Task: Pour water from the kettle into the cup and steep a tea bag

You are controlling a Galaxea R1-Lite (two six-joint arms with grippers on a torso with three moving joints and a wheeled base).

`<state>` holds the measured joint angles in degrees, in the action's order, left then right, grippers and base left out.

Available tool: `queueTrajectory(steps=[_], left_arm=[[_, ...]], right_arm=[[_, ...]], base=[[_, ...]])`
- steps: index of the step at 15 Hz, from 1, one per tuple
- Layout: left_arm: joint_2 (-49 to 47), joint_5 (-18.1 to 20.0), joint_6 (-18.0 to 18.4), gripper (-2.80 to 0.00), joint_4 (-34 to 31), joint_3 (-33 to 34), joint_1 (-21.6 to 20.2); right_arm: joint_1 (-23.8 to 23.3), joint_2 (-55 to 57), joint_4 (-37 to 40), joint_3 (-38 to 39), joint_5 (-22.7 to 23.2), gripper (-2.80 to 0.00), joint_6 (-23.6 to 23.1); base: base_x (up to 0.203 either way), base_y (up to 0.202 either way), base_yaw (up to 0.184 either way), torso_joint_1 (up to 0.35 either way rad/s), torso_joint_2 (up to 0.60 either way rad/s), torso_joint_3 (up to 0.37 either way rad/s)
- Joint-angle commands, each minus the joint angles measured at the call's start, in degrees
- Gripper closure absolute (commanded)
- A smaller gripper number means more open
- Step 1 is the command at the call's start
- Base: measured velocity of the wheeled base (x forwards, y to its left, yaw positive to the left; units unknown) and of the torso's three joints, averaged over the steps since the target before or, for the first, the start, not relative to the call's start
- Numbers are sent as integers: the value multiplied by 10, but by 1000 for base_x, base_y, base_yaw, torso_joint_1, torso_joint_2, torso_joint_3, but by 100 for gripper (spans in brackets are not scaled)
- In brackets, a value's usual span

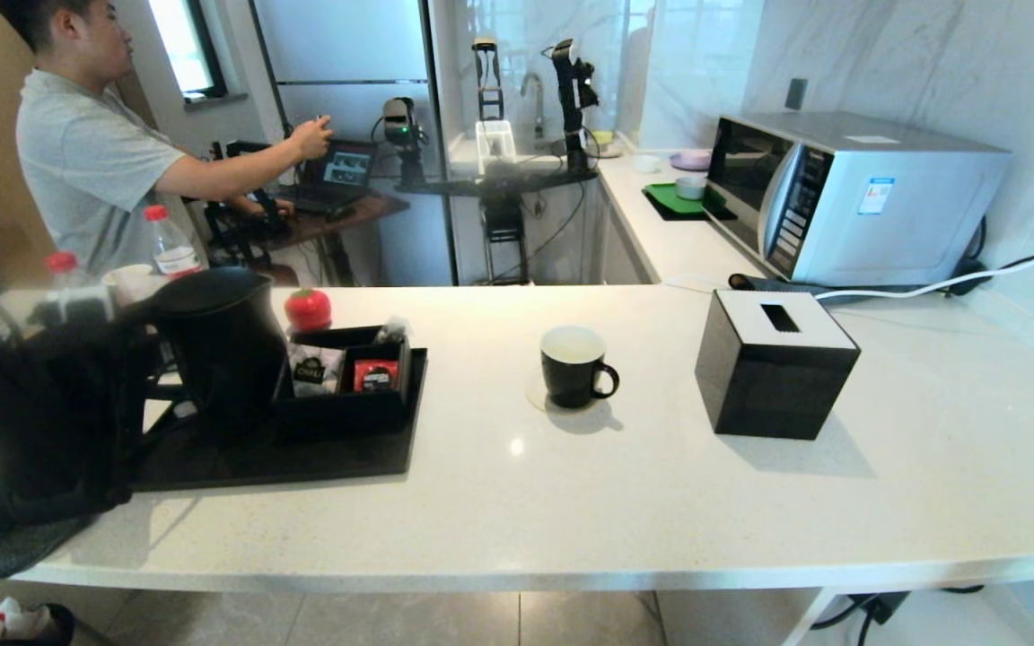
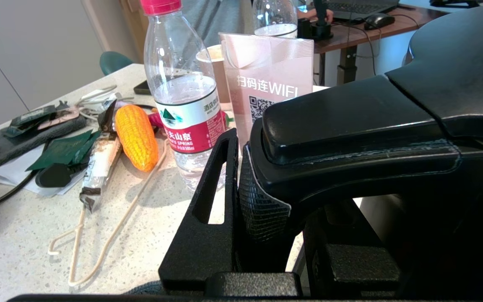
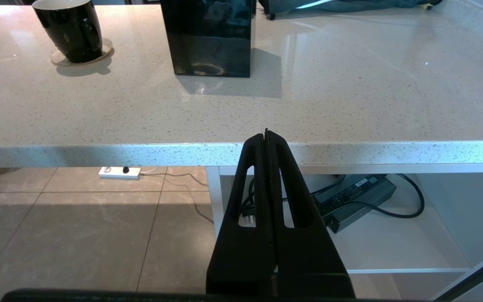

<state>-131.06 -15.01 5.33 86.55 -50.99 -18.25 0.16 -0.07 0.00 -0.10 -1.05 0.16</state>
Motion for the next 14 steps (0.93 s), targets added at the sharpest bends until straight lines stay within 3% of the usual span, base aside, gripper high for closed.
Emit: queueTrajectory(steps=[1,12,13,14], left_arm=[[4,-1,0,0,5,3,0],[4,-18,-15,0,3,7,1],[4,-18,-15,-280,3,7,1],[4,-18,-15,-280,3,6,1]], right_arm=[[0,1,0,0,0,0,0],[0,1,0,0,0,0,0],[0,1,0,0,0,0,0],[0,1,0,0,0,0,0]], base=[[0,0,0,0,0,0],[0,0,0,0,0,0],[0,0,0,0,0,0],[0,0,0,0,0,0]])
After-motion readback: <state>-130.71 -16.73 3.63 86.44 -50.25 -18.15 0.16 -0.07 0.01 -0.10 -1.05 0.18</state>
